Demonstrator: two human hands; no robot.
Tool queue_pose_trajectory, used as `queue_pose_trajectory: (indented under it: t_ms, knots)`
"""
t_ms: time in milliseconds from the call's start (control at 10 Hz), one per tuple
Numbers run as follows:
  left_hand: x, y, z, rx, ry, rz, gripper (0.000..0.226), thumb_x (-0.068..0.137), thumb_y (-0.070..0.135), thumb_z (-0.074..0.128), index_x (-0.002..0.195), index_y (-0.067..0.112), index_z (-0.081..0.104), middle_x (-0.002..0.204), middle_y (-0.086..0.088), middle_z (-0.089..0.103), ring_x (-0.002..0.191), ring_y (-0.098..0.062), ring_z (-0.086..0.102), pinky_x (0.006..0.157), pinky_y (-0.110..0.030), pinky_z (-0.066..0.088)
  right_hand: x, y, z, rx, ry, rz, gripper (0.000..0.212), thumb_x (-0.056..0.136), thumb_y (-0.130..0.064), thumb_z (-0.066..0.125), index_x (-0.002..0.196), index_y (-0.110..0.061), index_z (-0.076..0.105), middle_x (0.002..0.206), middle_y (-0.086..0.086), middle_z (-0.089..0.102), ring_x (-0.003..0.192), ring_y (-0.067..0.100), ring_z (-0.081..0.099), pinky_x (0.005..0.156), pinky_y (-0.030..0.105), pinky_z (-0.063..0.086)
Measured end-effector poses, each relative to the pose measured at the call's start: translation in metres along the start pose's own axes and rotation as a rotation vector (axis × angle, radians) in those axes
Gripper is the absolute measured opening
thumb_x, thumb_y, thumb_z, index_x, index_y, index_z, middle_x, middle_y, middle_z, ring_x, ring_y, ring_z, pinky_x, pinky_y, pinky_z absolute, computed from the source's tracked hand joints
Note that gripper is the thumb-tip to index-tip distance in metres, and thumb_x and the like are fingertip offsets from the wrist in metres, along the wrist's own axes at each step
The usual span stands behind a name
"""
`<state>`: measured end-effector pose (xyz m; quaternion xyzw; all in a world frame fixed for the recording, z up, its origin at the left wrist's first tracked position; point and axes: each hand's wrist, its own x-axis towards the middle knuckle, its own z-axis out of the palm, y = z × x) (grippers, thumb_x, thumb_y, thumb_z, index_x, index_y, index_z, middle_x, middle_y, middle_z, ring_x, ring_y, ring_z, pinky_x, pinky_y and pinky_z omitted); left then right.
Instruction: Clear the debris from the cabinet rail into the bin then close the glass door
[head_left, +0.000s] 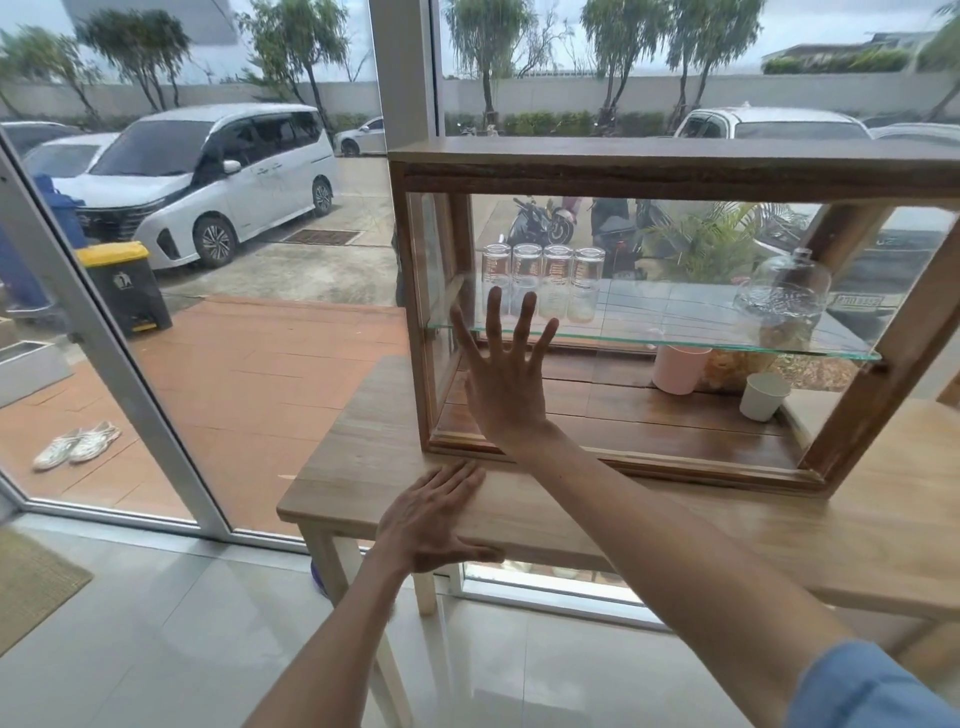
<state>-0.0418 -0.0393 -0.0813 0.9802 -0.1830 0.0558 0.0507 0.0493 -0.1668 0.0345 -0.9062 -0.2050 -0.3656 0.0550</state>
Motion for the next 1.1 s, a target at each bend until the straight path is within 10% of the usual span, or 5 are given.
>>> queue_pose_trajectory:
  t_ms: [300, 500, 1100]
  knots:
    - [-0.003, 0.001, -0.002, -0.001, -0.022, -0.002, 0.121, 0.068, 0.098, 0.038, 0.159, 0.025, 0.007, 0.166, 0.008, 0.005, 0.153, -0.008, 0.006, 0.120, -0.027, -0.003, -0.055, 0.072, -0.031, 0.033, 0.011, -0.212, 0.063, 0.086, -0.015, 0.047, 0.149, -0.021, 0.046, 0.160, 0.017, 0.035, 0.152, 0.034, 0.026, 0.119, 0.061, 0.019]
    - [-0.002, 0.003, -0.003, -0.014, -0.022, -0.007, 0.120, 0.068, 0.098, 0.038, 0.159, 0.025, 0.008, 0.165, 0.006, 0.008, 0.153, -0.011, 0.010, 0.119, -0.028, -0.001, -0.139, 0.139, -0.041, 0.161, -0.106, 0.025, 0.049, 0.087, -0.024, 0.059, 0.136, -0.023, 0.054, 0.127, 0.003, 0.060, 0.119, 0.024, 0.054, 0.099, 0.045, 0.047]
    - [-0.002, 0.004, -0.001, -0.061, -0.030, -0.032, 0.121, 0.064, 0.100, 0.036, 0.159, 0.028, 0.009, 0.166, 0.009, 0.009, 0.152, -0.008, 0.010, 0.124, -0.030, 0.003, -0.232, 0.154, -0.043, 0.111, -0.677, 0.247, 0.092, 0.084, -0.087, 0.009, 0.160, -0.034, 0.009, 0.170, 0.004, 0.001, 0.157, 0.022, -0.002, 0.126, 0.049, 0.001]
